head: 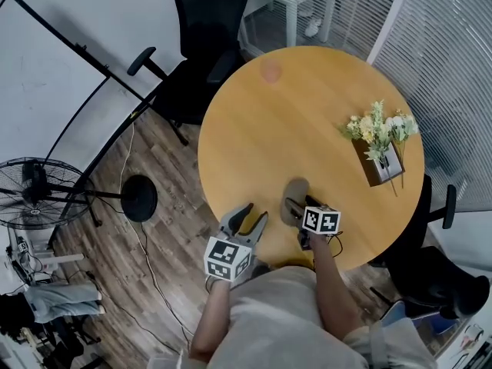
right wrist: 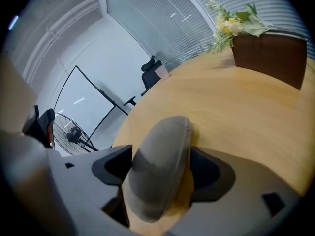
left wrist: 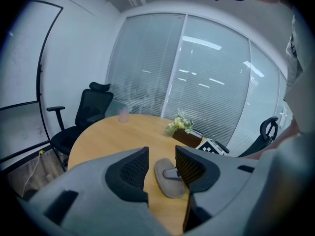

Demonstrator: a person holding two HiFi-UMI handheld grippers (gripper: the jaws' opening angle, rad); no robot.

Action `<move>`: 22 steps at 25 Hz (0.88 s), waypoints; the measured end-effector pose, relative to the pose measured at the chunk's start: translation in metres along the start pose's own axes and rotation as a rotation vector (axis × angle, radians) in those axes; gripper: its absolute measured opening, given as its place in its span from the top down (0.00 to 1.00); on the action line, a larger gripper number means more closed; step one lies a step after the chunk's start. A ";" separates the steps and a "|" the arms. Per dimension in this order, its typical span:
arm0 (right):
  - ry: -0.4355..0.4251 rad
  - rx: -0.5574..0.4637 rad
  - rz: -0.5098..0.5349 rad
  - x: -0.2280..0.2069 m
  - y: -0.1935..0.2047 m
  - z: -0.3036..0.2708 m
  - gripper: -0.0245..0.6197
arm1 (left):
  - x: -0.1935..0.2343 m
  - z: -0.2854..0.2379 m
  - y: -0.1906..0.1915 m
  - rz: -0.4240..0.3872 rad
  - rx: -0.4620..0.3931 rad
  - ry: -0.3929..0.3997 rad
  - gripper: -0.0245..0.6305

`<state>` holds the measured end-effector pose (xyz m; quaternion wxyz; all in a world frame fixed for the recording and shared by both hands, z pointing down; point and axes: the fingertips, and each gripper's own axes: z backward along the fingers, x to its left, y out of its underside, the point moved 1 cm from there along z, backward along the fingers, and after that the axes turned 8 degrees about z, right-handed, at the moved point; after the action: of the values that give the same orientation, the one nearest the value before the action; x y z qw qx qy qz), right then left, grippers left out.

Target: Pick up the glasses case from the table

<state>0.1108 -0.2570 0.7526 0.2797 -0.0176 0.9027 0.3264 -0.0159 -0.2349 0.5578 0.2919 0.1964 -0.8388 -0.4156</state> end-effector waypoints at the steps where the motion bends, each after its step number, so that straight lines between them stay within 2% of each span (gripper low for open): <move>1: -0.003 0.005 -0.006 0.000 0.000 -0.002 0.42 | 0.001 0.000 0.001 0.002 0.001 -0.004 0.72; 11: -0.014 0.029 -0.039 0.009 0.001 -0.017 0.37 | 0.016 0.015 0.008 0.031 -0.005 -0.052 0.72; 17: -0.026 0.040 -0.060 0.019 0.002 -0.028 0.37 | 0.023 0.023 0.012 0.044 -0.010 -0.081 0.72; 22: -0.036 0.044 -0.059 0.024 0.002 -0.032 0.41 | 0.027 0.029 0.014 0.048 -0.015 -0.101 0.72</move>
<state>0.0741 -0.2709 0.7611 0.3057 -0.0323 0.9035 0.2985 -0.0562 -0.2255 0.5643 0.2605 0.1528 -0.8537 -0.4243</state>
